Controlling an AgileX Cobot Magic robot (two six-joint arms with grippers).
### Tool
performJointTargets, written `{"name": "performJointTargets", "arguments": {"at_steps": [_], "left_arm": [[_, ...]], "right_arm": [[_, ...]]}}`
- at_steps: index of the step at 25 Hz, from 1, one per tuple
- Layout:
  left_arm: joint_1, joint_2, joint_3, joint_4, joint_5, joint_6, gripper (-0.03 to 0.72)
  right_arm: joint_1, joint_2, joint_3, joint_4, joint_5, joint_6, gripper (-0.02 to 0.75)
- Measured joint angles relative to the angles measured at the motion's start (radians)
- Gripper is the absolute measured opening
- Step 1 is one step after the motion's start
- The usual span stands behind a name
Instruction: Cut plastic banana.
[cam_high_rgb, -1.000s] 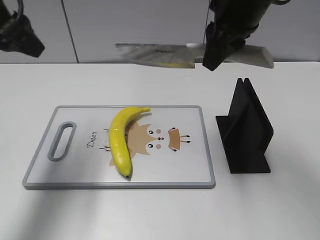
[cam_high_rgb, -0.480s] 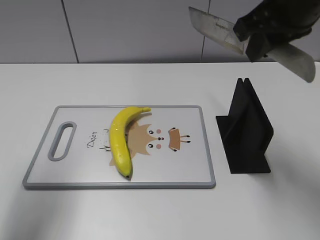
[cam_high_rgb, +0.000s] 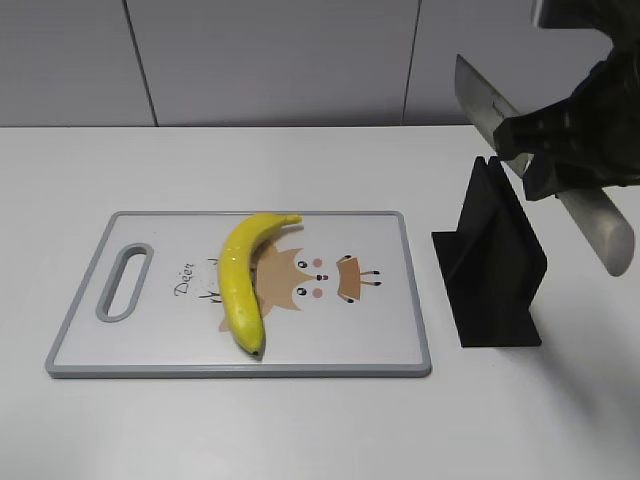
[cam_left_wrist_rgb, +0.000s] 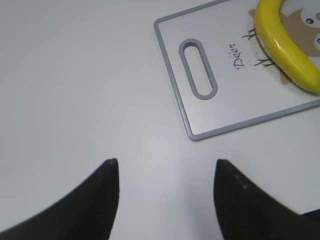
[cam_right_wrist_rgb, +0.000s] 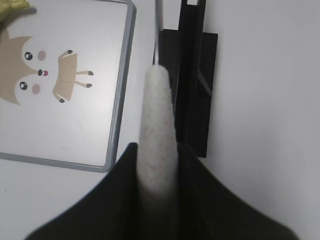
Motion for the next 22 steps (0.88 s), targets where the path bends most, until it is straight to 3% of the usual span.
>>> {"name": "performJointTargets", "arguments": {"at_steps": [8, 14, 22], "left_arm": [[0.000, -0.381, 0.205, 0.000, 0.041, -0.053, 0.579], [0.000, -0.574, 0.280, -0.007, 0.118, -0.091, 0.574], [0.000, -0.761, 0.316, -0.001, 0.083, -0.097, 0.573]], "right_arm": [[-0.001, 0.000, 0.020, -0.107, -0.040, 0.112, 0.171], [-0.001, 0.000, 0.020, -0.100, -0.047, 0.118, 0.171], [-0.001, 0.020, 0.020, -0.092, -0.063, 0.121, 0.171]]}}
